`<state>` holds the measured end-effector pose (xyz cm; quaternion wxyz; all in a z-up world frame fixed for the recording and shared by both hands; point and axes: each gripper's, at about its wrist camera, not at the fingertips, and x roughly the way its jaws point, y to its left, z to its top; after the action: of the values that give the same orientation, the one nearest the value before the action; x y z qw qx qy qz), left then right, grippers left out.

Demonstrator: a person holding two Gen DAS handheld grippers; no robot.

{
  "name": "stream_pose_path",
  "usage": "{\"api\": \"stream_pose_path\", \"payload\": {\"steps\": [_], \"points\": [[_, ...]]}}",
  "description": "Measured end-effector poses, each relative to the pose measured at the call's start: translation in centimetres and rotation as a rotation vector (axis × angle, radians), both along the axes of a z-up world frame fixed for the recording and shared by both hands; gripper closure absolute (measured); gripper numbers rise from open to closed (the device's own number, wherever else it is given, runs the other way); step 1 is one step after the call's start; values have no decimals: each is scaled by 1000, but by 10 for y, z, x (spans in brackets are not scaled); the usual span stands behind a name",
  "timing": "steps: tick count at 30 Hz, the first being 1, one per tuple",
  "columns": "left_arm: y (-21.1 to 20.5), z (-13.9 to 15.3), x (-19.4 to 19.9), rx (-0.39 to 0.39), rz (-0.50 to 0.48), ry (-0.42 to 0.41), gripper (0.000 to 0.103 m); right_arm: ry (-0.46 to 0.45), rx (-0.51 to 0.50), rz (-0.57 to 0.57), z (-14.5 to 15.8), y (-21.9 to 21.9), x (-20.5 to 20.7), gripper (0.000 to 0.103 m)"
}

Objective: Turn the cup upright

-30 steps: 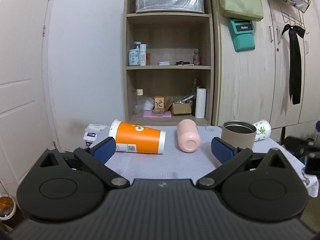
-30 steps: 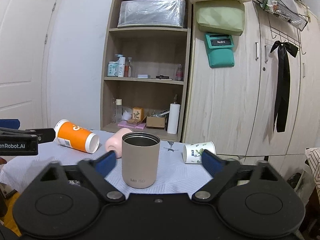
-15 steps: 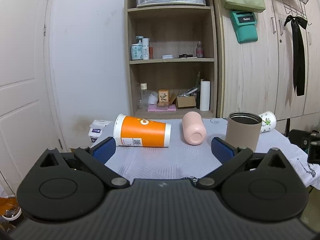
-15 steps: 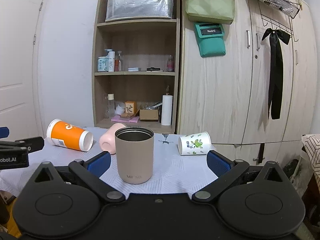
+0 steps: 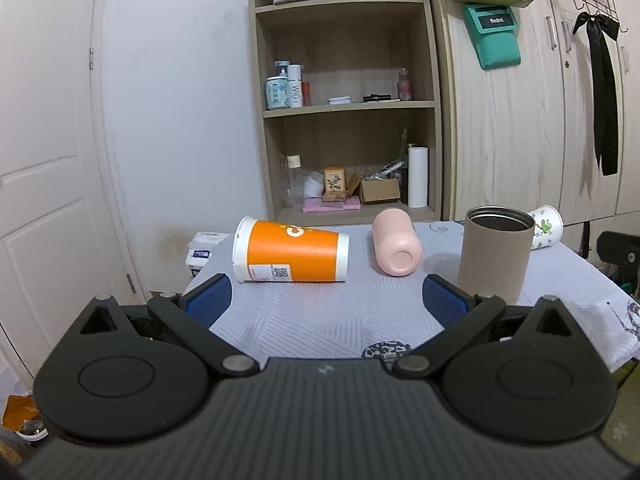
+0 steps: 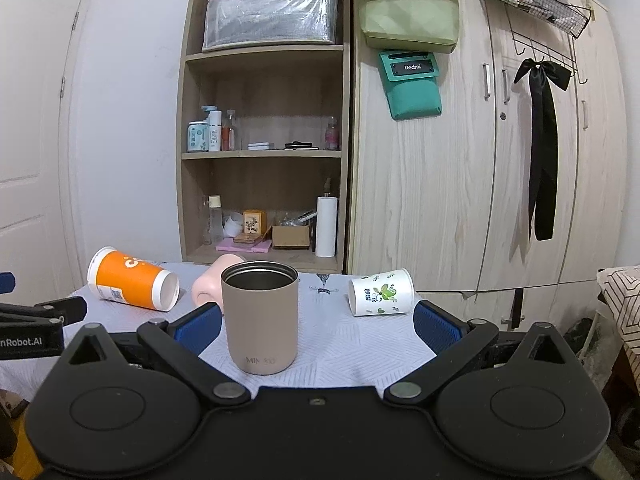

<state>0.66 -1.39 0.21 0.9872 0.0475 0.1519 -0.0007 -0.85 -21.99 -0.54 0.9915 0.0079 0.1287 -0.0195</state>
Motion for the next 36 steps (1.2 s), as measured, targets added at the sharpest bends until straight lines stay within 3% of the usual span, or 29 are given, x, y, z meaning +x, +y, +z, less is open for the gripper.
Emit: {"api": "stream_pose_path", "payload": {"steps": [22,36], "points": [[-3,-3,6,37,41,33,0,15,-8,10,-3,5,1,0],[-8,-1,-2,88,25,-17,0,15,-15,5,-4,6,2,0]]}}
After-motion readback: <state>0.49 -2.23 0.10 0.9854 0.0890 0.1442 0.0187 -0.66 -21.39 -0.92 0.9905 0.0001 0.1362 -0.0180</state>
